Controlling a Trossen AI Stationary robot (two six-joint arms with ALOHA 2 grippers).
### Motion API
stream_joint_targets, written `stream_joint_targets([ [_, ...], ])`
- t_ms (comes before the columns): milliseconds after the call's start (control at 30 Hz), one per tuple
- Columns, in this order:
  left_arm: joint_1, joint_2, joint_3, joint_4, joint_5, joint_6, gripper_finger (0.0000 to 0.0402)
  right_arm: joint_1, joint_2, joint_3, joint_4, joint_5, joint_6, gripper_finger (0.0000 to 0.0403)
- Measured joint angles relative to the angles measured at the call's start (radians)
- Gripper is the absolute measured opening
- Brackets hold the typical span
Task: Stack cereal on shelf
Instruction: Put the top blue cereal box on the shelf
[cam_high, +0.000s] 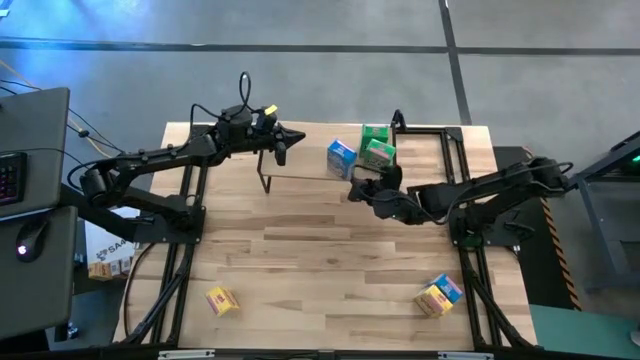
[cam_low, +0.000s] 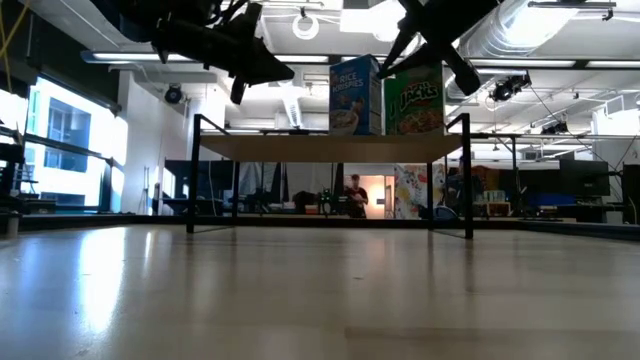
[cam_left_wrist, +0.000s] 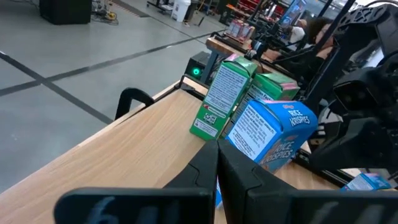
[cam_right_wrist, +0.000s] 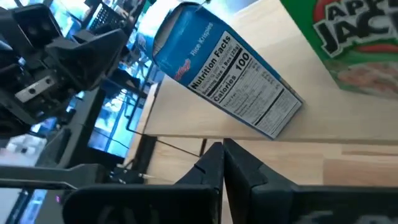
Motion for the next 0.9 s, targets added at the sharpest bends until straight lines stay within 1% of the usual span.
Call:
stream_joint_targets([
  [133, 0.0, 0.0, 0.0, 0.0, -0.001, 0.0, 0.0, -0.006, 0.029, -0.001, 0.074, 0.013, 0.013, 0.0],
  [267, 0.0, 0.0, 0.0, 0.0, -0.002, 0.001, 0.0, -0.024, 0.058, -0.001, 0.103, 0.019, 0.031, 0.0],
  [900, 0.0, 0.0, 0.0, 0.0, -0.004, 0.0, 0.0, -0.095, 0.07, -0.001, 0.119, 0.019, 0.028, 0.0],
])
